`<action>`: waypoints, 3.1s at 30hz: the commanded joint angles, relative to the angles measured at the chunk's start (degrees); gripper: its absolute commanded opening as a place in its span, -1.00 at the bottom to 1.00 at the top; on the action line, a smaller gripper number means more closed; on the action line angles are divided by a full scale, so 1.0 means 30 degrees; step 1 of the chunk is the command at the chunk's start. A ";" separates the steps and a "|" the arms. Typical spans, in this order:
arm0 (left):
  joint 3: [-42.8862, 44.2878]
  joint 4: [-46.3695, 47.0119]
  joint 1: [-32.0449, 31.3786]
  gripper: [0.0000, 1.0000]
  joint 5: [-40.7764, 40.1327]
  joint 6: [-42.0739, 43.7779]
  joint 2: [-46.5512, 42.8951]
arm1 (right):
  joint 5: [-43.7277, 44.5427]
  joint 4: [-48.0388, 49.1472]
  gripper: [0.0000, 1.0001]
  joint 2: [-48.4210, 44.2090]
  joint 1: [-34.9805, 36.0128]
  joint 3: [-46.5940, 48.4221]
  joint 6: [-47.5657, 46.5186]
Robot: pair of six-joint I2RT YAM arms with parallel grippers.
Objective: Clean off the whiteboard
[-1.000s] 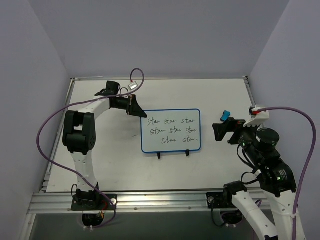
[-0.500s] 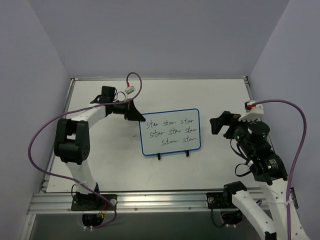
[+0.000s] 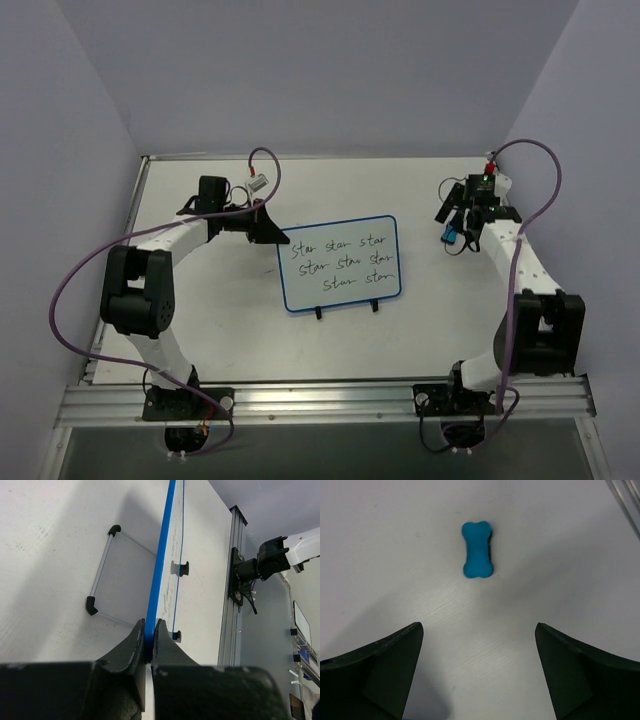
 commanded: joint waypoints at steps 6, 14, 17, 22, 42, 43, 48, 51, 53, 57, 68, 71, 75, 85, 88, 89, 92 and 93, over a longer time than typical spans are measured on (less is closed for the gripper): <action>-0.1653 0.2848 -0.0871 -0.95 -0.6621 0.3063 -0.2170 | -0.0616 -0.1627 0.50 0.7634 -0.1901 0.5567 -0.1256; -0.2211 0.3229 -0.0872 -0.95 -0.7472 0.3268 -0.2788 | -0.1348 -0.0837 0.12 1.0685 -0.1931 0.6625 -0.1140; -0.2270 0.3200 -0.0872 -0.95 -0.7676 0.3327 -0.2758 | -0.1145 -0.0397 0.06 1.1008 -0.1901 0.6478 -0.1168; -0.2592 0.3229 -0.0872 -0.95 -0.8116 0.3385 -0.2992 | -0.0676 -0.0192 0.03 1.1359 -0.1930 0.6244 -0.1257; -0.3002 0.3200 -0.0872 -0.95 -0.8586 0.3561 -0.3168 | -0.0851 0.0043 -0.20 1.1917 -0.1901 0.6859 -0.1755; -0.3031 0.3200 -0.0872 -0.95 -0.8615 0.3619 -0.3226 | -0.0851 0.0101 -0.20 1.1801 -0.1901 0.6830 -0.1755; -0.3061 0.3171 -0.0872 -0.95 -0.8615 0.3649 -0.3168 | -0.0705 0.0131 -0.22 1.1566 -0.1872 0.6800 -0.1726; -0.3090 0.3171 -0.0872 -0.95 -0.8644 0.3649 -0.3110 | -0.0558 0.0190 -0.32 1.1478 -0.1872 0.6771 -0.1755; -0.3119 0.3142 -0.0872 -0.95 -0.8673 0.3620 -0.3110 | -0.0558 0.0277 -0.35 1.1448 -0.1872 0.6742 -0.1755; -0.3120 0.3083 -0.0872 -0.95 -0.8791 0.3678 -0.3139 | -0.0792 0.0220 -0.55 1.1565 -0.1872 0.6771 -0.1872; -0.3061 0.3025 -0.0872 -0.95 -0.9113 0.3854 -0.3110 | 0.1928 -0.0425 -0.67 0.5976 0.2541 0.5455 -0.1843; -0.3090 0.2995 -0.0842 -0.95 -0.9172 0.3913 -0.3139 | 0.3451 -0.0223 -0.67 0.2556 0.4883 0.4168 -0.1609; -0.3061 0.2820 -0.0842 -0.95 -0.9288 0.4000 -0.3110 | 0.6116 -0.0250 -0.71 -0.0090 0.8578 0.2790 -0.1317; -0.2826 0.2555 -0.0755 -0.95 -0.9172 0.4118 -0.2788 | 1.0776 0.2703 -0.78 -0.1448 1.9208 0.0325 0.1290; -0.2798 0.2468 -0.0784 -0.95 -0.9172 0.4118 -0.2817 | 1.1862 0.3291 -0.78 0.0720 2.1001 0.0851 0.2022; -0.2768 0.2381 -0.0784 -0.95 -0.9172 0.4176 -0.2788 | 1.1922 0.3498 -0.78 0.1712 2.1241 0.1346 0.2053; -0.2680 0.2204 -0.0784 -0.95 -0.9201 0.4147 -0.2729 | 1.1631 0.4786 -0.80 0.3500 2.1711 0.2109 0.1704; -0.2651 0.2146 -0.0755 -0.95 -0.9172 0.4118 -0.2729 | 1.1630 0.4789 -0.82 0.3944 2.1770 0.2432 0.1673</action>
